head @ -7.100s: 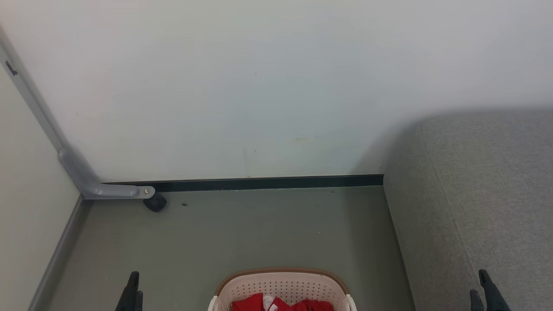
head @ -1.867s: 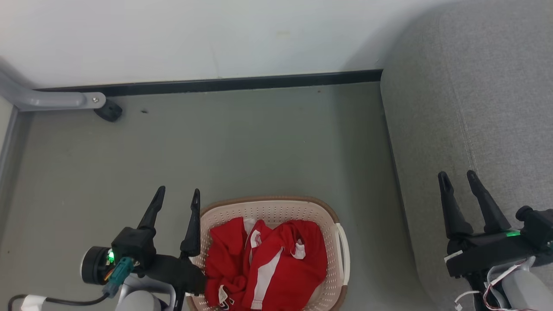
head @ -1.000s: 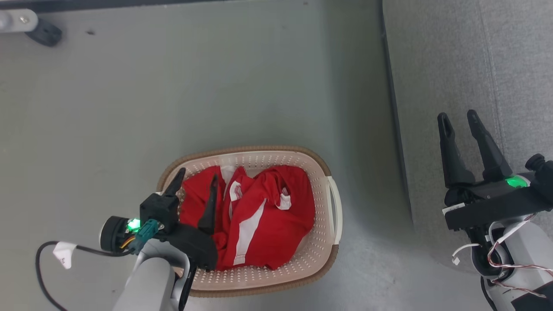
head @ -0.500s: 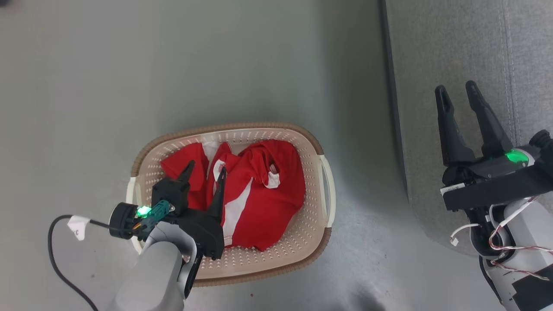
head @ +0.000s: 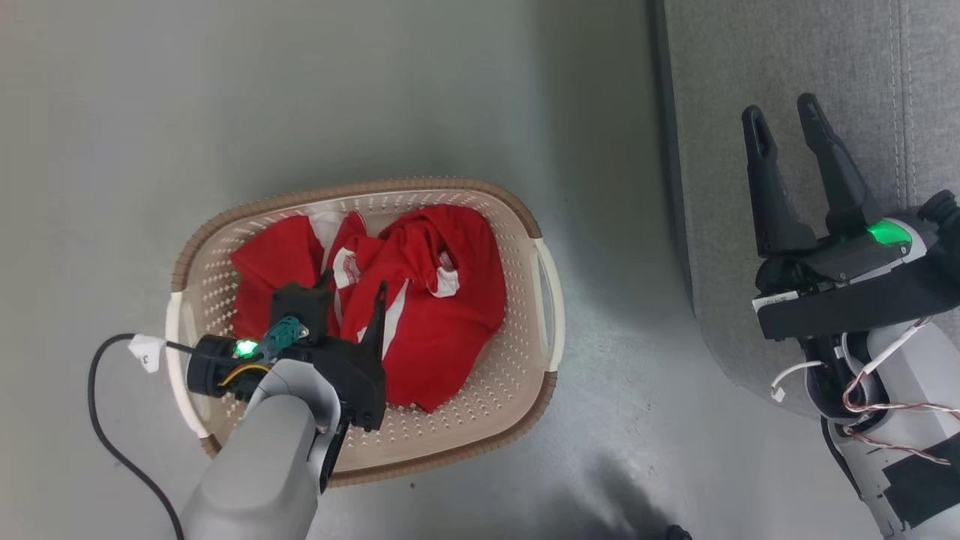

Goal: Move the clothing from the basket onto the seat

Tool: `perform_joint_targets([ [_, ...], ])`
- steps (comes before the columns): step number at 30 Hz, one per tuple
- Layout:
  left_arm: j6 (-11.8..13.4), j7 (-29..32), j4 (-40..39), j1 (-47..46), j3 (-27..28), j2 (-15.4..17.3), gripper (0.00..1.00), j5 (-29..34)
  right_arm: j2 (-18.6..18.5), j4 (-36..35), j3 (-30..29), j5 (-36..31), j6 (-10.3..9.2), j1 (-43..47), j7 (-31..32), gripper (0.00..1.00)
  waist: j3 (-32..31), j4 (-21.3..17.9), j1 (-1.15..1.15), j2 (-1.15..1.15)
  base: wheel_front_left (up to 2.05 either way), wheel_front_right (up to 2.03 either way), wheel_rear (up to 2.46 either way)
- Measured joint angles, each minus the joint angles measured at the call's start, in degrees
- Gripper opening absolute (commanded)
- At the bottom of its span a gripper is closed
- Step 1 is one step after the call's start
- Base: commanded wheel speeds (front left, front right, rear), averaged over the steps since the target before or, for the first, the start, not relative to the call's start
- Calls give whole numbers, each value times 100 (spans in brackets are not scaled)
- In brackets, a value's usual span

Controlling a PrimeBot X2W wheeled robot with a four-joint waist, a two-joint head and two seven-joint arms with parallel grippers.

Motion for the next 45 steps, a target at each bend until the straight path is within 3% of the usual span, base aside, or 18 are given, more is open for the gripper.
perform_joint_targets([
  [27,144,311,1280,-998,255,115,100,-244,120,-372,231,0,-1,-346,-107,100,759,-557,-1,-1,0,0,0],
  [39,83,759,1719,-1161,-81,115,100,5,186,-390,286,-1,-1,-430,-108,100,900,-711,0,-1,0,0,0],
  [40,83,787,1736,-1163,-92,114,84,12,190,-390,287,-1,-1,-432,-108,100,902,-714,-1,-1,0,0,0],
  [41,82,802,1749,-1165,-103,114,31,12,194,-389,287,-1,-1,-433,-108,100,903,-716,-1,-1,0,0,0],
  [42,80,805,1757,-1168,-111,114,0,13,198,-388,287,-1,-1,-436,-108,100,903,-718,0,-1,0,0,0],
  [45,2,851,1773,-1188,-120,107,0,12,205,-370,293,-1,-1,-447,-108,100,899,-720,0,-1,0,0,0],
])
